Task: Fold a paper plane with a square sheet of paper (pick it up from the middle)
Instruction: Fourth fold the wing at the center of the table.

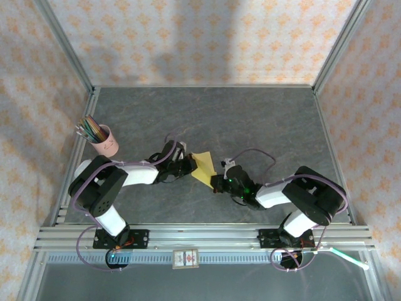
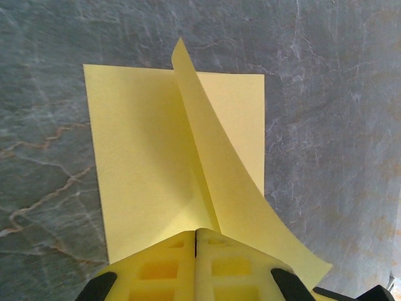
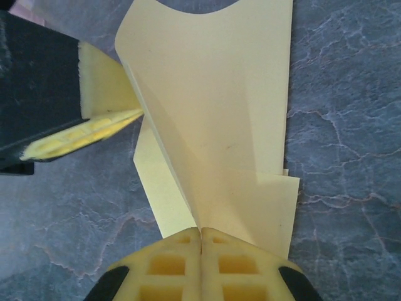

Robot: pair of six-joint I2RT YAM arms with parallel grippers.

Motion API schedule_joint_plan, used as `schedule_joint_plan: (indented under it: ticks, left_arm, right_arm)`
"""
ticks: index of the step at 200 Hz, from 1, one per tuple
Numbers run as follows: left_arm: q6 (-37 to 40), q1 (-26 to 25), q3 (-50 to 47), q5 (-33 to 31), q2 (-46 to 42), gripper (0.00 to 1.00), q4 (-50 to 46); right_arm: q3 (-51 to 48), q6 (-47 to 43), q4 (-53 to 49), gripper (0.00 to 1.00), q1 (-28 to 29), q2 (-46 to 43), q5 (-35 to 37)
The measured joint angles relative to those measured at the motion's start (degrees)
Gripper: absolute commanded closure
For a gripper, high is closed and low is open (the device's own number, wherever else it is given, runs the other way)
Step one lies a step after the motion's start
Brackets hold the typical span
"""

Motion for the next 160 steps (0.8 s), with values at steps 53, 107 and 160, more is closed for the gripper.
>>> schedule_joint_plan:
  ticks: [53, 107, 160]
  left_arm:
    - [-0.11, -0.37, 0.00, -0.09, 2.93, 1.00, 0.76]
    - [0.02, -0.39, 0.04, -0.22, 3.32, 1.00, 1.22]
    - [0.02, -0.39, 0.04, -0.31, 3.32, 1.00, 1.22]
  right_arm:
    - [-2.51, 5.14, 5.55, 1.00, -1.07, -0.02, -1.14]
    - [-5.51, 10.51, 9.49, 1.00, -1.25, -0.02, -1.09]
    - [-5.57, 13.16, 11.30, 1.00, -1.25, 0.63, -1.16]
